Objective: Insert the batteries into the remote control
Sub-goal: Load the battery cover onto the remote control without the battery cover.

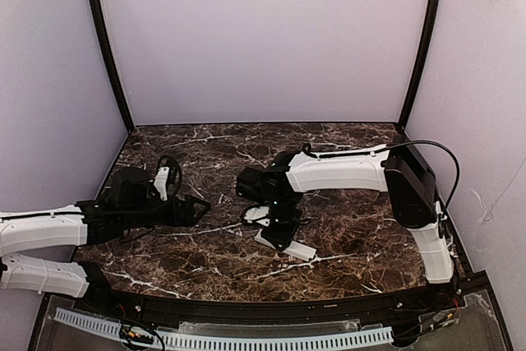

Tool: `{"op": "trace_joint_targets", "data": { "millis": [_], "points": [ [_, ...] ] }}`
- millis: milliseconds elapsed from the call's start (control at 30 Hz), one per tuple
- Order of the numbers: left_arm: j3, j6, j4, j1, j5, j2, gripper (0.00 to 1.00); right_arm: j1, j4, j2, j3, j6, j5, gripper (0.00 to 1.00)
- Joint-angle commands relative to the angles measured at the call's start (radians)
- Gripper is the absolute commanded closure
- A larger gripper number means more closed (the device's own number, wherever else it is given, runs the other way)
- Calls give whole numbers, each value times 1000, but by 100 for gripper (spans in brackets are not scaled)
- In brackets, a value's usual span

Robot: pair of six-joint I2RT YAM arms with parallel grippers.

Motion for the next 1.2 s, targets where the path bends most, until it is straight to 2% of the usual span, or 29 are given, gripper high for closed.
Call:
{"op": "trace_joint_targets", "data": {
  "millis": [0, 67, 133, 200, 867, 1167],
  "points": [
    [-21, -2, -3, 8, -13, -26, 1, -7, -7, 11, -2, 11, 2, 70],
    [-22, -4, -2, 8, -9, -23, 1, -6, -5, 8, -2, 11, 6, 66],
    [-24, -5, 1, 8, -5, -21, 1, -7, -3, 7, 0, 13, 5, 55],
    [-25, -6, 3, 8, -3, -21, 1, -7, -5, 10, 4, 14, 6, 52],
    [-24, -7, 8, 13, 9, -20, 1, -7, -9, 18, 43, 7, -3, 68],
    [-22, -8, 11, 15, 14, -15, 1, -7, -15, 22, 60, 4, 2, 65]
  ]
}}
